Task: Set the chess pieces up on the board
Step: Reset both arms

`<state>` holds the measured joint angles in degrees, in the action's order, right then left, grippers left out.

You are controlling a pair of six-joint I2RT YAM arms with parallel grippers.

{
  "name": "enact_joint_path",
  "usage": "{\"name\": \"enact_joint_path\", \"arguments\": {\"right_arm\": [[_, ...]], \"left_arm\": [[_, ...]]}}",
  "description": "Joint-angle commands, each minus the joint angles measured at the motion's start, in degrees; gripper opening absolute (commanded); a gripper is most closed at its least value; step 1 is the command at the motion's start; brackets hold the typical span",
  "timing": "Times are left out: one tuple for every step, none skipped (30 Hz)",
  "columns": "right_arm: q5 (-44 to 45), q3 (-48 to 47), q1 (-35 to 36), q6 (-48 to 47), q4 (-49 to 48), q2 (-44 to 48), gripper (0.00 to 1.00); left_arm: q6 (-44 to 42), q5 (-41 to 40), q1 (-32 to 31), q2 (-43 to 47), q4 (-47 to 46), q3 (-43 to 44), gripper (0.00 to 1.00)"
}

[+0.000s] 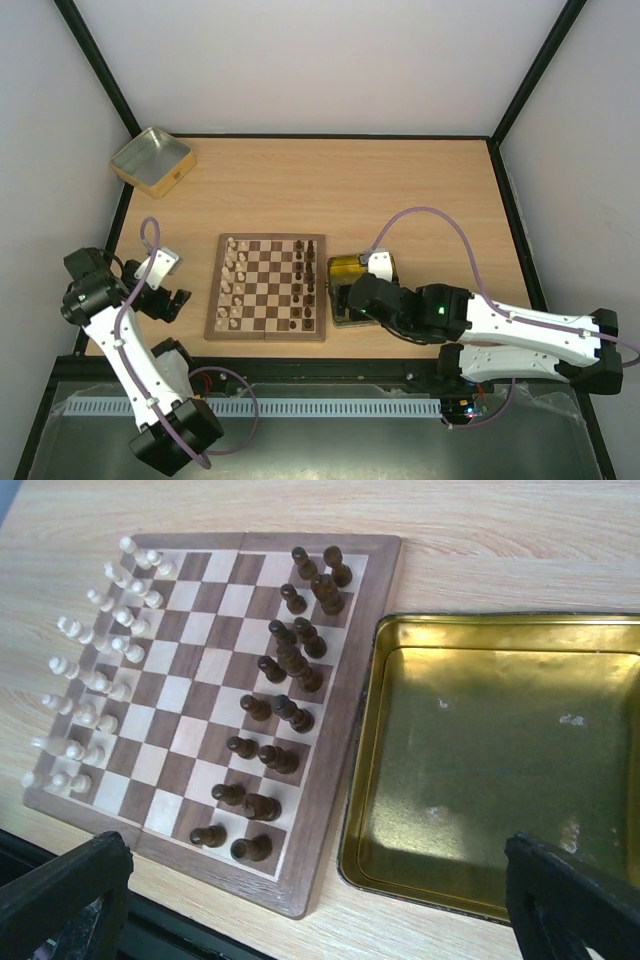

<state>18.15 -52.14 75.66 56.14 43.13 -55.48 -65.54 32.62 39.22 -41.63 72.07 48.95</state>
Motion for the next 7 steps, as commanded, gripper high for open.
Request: {"name": "enact_joint_path", "arguments": {"right_arm": [[0.7,1.0,-0.2,-1.8,1.3,0.4,0.98],[1.0,0.9,-0.2,-1.9,1.4,0.4,0.98],[1.3,0.9,-0.2,-2.1,1.4,0.4,0.98],[1.3,0.9,-0.2,-2.2,1.5,0.4,0.98],[1.2,0.8,-0.2,-2.3,1.5,0.3,0.98],[1.2,0.8,-0.2,-2.4,1.2,0.3,0.98],[1.3,0.7,-0.2,-2.4,1.1,0.4,0.98]], "left_arm": [[-1.2,0.9,-0.2,-2.3,2.1,-0.4,0.99],[-1.2,0.9,-0.3,-2.4,2.1,-0.4,0.99],[-1.1,1.0,-0.3,-2.4,2.1,-0.4,0.99],[-1.2,1.0,-0.3,-2.0,2.1,-0.4,0.99],[-1.3,1.0,-0.3,-1.7,2.1,-0.5,0.99],[-1.4,1.0,-0.3,-1.4,2.0,-0.5,0.99],[-1.5,1.0,-0.3,-1.2,2.0,-0.5,0.99]]}}
